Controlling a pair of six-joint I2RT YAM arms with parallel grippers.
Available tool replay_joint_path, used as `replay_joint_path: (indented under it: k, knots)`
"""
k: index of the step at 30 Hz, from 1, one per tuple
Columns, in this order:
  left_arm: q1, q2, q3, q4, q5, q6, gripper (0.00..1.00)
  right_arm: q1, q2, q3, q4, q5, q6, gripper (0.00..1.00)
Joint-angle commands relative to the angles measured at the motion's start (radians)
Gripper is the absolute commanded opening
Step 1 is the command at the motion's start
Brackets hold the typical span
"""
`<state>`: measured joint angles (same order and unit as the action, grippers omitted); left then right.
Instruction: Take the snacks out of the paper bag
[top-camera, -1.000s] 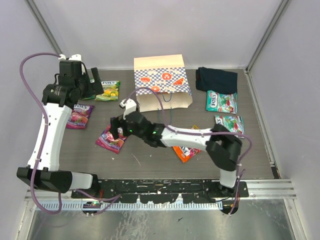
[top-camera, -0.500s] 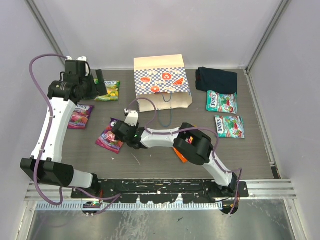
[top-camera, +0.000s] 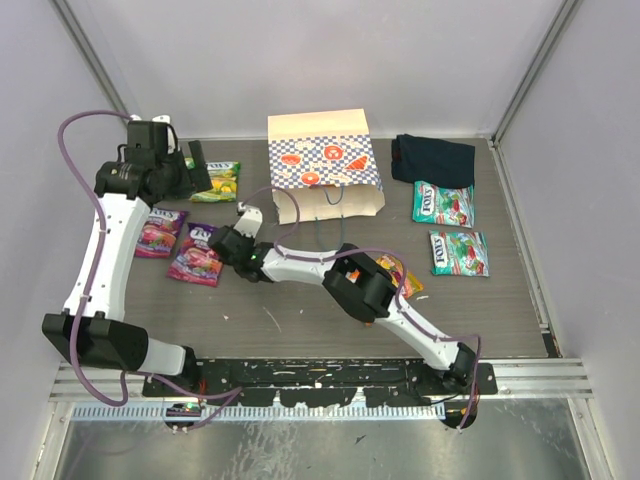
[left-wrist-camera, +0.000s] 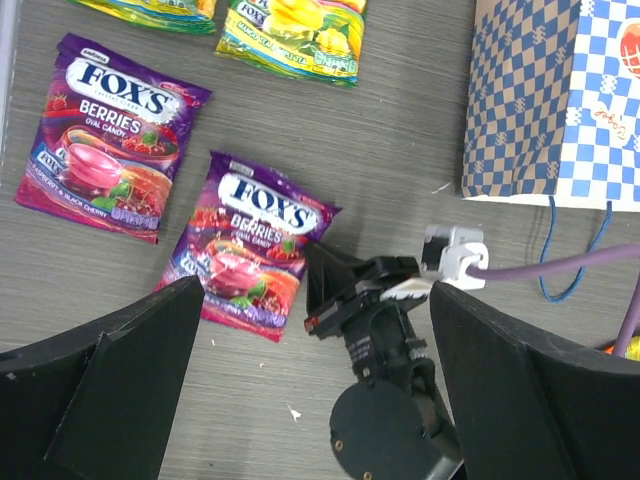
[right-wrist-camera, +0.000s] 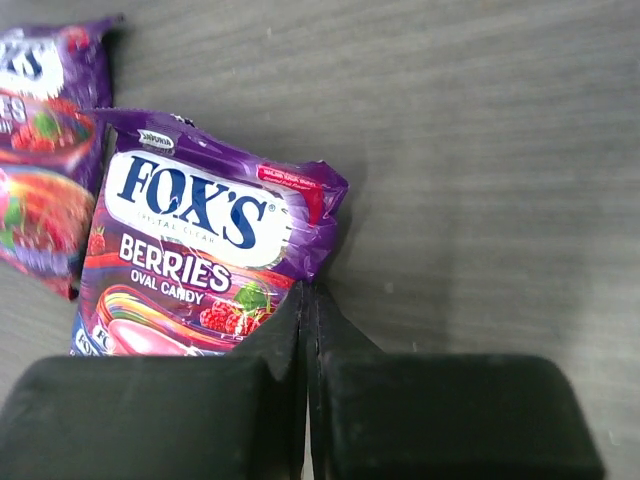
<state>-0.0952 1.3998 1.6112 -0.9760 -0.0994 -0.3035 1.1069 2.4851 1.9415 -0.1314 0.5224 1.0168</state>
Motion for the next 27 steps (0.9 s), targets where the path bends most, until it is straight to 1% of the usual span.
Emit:
replay_joint_path:
  k: [1,5,8,11,14,17,23,27]
  knots:
    - [0.023,0.011,-0.002,0.061,0.024,0.003,0.98,-0.060,0.082,0.123,-0.015,0.012,-0.039,0.01]
    - [0.031,0.029,-0.003,0.067,0.030,0.004,0.98,-0.093,0.131,0.199,-0.007,-0.004,-0.105,0.01]
    - [0.033,0.042,0.000,0.070,0.029,0.006,0.98,-0.122,0.139,0.196,0.023,-0.021,-0.140,0.01]
    - [0.033,0.052,0.001,0.076,0.029,0.003,0.98,-0.154,0.150,0.194,0.064,-0.103,-0.168,0.01]
    - [0.034,0.059,0.000,0.082,0.029,0.001,0.98,-0.173,0.163,0.206,0.121,-0.205,-0.246,0.01]
    - [0.033,0.063,0.000,0.087,0.030,0.000,0.98,-0.177,0.174,0.225,0.141,-0.315,-0.340,0.01]
    - [0.034,0.060,-0.010,0.089,0.022,-0.004,0.98,-0.189,0.137,0.179,0.143,-0.487,-0.476,0.01]
    - [0.034,0.054,-0.014,0.092,0.025,-0.019,0.98,-0.198,0.128,0.172,0.127,-0.548,-0.527,0.01]
